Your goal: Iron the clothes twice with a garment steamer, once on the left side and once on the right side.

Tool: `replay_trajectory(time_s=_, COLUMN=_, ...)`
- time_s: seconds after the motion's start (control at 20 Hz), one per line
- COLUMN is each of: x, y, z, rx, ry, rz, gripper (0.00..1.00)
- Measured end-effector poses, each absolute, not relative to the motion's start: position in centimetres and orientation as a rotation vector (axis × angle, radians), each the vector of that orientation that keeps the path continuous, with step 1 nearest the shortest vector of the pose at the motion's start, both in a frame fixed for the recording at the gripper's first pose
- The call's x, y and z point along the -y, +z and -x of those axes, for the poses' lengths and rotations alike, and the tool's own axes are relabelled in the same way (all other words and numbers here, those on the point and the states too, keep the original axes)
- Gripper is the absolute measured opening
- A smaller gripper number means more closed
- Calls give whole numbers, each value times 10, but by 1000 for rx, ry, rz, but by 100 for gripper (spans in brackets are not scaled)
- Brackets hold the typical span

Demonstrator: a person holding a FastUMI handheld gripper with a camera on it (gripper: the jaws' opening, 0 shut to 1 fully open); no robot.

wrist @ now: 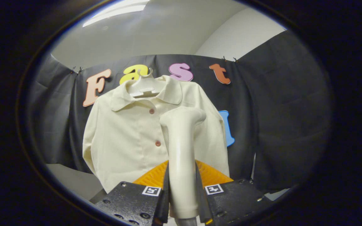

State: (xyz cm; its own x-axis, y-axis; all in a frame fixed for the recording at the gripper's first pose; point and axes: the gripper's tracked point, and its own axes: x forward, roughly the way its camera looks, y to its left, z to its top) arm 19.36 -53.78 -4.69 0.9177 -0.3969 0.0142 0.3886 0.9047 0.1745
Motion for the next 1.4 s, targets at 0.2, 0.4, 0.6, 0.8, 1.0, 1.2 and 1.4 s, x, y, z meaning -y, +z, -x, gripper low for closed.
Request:
replay_trajectory(time_s=0.2, x=538, y=-71, z=-208, rx=23, ry=-395, rz=-190, gripper=35)
replay_trajectory(time_s=0.4, x=538, y=-95, z=-206, rx=-4, ry=-388, rz=-227, gripper=35)
replay_trajectory(time_s=0.6, x=538, y=-126, z=-197, rx=-59, ry=-396, rz=-205, gripper=35)
replay_trajectory(time_s=0.8, x=534, y=-151, z=-190, rx=-93, ry=-394, rz=-243, gripper=35)
replay_trajectory(time_s=1.0, x=531, y=-175, z=-181, rx=-116, ry=-391, rz=-264, gripper=34)
replay_trajectory(time_s=1.2, x=528, y=-197, z=-171, rx=-148, ry=-395, rz=-266, gripper=34)
replay_trajectory(time_s=1.4, x=526, y=-215, z=-161, rx=-180, ry=-401, rz=-269, gripper=34)
